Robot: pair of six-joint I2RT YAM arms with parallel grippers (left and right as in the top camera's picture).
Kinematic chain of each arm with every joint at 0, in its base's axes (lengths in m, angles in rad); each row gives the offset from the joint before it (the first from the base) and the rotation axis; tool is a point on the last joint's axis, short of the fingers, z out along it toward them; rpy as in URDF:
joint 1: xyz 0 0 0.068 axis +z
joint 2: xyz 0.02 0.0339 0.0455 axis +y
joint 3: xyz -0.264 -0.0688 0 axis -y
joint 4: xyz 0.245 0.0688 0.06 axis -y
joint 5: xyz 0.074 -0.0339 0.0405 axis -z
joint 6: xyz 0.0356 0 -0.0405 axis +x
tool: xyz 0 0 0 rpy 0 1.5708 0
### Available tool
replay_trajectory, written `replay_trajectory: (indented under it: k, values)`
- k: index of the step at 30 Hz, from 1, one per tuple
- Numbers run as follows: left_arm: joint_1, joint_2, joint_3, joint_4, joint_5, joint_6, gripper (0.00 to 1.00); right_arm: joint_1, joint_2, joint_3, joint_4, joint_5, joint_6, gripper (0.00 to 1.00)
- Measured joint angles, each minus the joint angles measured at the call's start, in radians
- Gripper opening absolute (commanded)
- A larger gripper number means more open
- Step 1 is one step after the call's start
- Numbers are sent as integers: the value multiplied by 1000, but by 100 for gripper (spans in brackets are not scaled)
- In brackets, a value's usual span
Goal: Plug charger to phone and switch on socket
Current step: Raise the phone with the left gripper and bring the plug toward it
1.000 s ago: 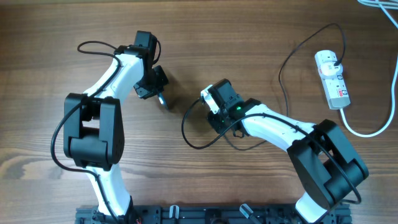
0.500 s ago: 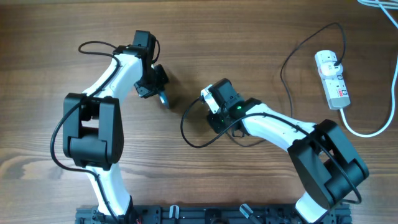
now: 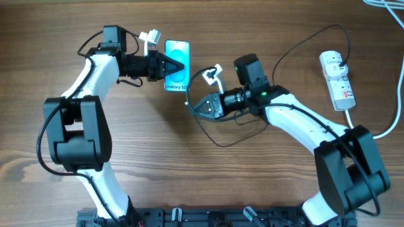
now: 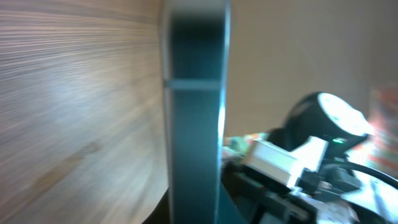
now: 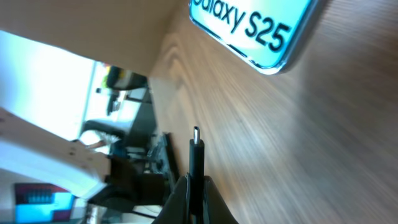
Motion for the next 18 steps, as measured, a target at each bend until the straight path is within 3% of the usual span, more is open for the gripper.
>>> replay_trajectory:
  k: [3,7,12,16,18]
  values:
    - [13,-1,-1,-78,127,81,4,37,-1,-7,168,-35,147,4]
    - [32,-42,-3,-143,160,125,4,50,-3,-12,384,-104,317,4]
    - [121,-259,-3,-250,175,125,4,50,-4,-17,646,-171,500,4]
    - [163,-341,-3,-263,186,16,4,51,-7,-18,921,-190,687,4]
    - [166,-342,-3,-259,185,-58,4,53,-8,-18,970,-190,756,4]
